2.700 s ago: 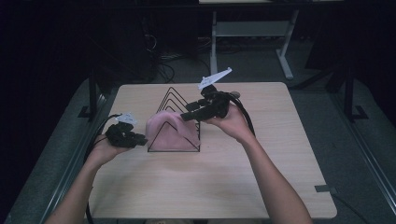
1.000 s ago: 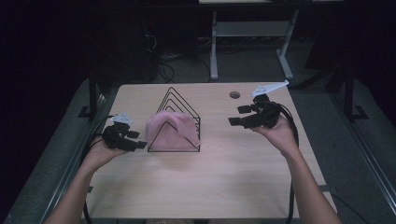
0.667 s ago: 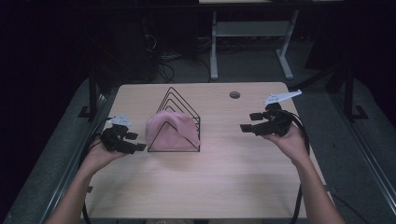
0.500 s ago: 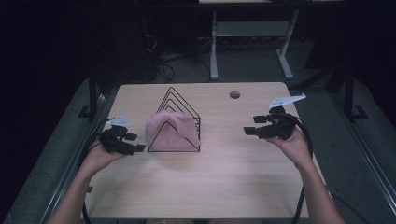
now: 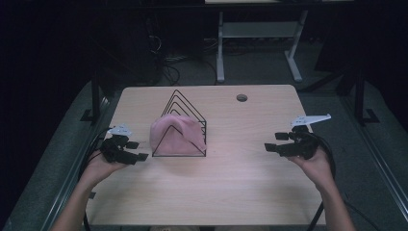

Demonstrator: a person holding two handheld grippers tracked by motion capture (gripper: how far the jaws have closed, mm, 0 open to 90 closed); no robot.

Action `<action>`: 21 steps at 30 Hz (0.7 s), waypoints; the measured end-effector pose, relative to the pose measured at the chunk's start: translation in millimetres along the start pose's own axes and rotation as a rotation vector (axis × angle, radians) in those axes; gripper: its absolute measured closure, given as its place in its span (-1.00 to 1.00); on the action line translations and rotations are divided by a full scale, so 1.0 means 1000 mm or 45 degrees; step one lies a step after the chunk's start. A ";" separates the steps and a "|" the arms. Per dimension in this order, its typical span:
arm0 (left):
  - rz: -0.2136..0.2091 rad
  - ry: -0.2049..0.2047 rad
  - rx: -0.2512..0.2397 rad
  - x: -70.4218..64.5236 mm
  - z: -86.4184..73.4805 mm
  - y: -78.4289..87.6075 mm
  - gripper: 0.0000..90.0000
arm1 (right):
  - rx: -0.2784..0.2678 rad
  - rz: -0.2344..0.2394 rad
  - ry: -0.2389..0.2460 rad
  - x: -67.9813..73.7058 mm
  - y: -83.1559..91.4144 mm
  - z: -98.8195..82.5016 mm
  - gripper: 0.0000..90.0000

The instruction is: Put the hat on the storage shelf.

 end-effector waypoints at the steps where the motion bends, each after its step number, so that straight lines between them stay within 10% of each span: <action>1: -0.002 0.000 -0.002 -0.001 -0.001 -0.001 -0.29 | 0.006 -0.003 -0.004 0.000 0.000 -0.003 -0.41; 21: -0.004 0.002 -0.034 -0.014 -0.018 -0.006 -0.34 | -0.004 -0.039 -0.098 0.009 0.001 -0.082 -0.44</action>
Point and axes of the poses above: each handheld gripper's, and its own axes: y roughly backward along the jaws, z roughly out of its top, x roughly to its left, the point moved 1 cm from there along -y, roughly forward along the jaws, and after that the axes turned 11 degrees about x, right-handed, at the moved point
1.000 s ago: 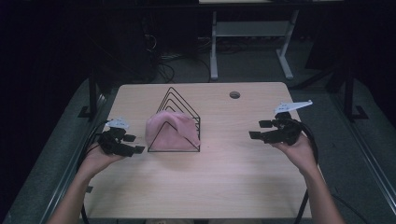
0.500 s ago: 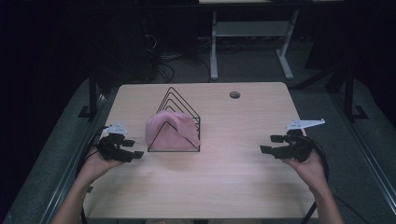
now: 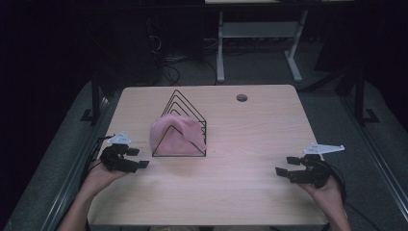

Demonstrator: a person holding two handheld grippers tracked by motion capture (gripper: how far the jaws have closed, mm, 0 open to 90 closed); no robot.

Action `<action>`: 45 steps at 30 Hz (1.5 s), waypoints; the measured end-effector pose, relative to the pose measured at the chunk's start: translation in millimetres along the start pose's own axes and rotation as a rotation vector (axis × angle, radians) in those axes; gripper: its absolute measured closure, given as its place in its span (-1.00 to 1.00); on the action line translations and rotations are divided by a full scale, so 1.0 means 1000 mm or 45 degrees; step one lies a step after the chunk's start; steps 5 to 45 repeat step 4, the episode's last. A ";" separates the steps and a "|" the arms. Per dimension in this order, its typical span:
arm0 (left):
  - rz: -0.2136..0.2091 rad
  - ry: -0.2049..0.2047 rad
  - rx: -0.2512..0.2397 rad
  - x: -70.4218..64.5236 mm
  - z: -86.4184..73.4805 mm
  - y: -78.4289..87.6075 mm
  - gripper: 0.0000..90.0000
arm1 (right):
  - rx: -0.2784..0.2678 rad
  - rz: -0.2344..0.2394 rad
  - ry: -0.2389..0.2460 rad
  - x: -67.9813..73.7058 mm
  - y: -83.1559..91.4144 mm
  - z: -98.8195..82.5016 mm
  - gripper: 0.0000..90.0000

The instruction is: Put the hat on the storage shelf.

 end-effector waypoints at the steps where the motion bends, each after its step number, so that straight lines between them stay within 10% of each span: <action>1: 0.011 -0.001 -0.013 -0.003 -0.002 0.002 -0.34 | -0.021 -0.006 0.000 0.003 0.002 -0.006 -0.44; 45: 0.017 0.007 -0.030 -0.006 -0.004 0.003 -0.35 | -0.060 -0.015 -0.002 0.012 0.003 -0.014 -0.47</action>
Point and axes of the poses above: each handheld gripper's, and its own axes: y roughly backward along the jaws, z roughly out of its top, x roughly to its left, the point moved 1 cm from there along -y, roughly forward along the jaws, and after that the axes turned 11 degrees about x, right-handed, at the moved point
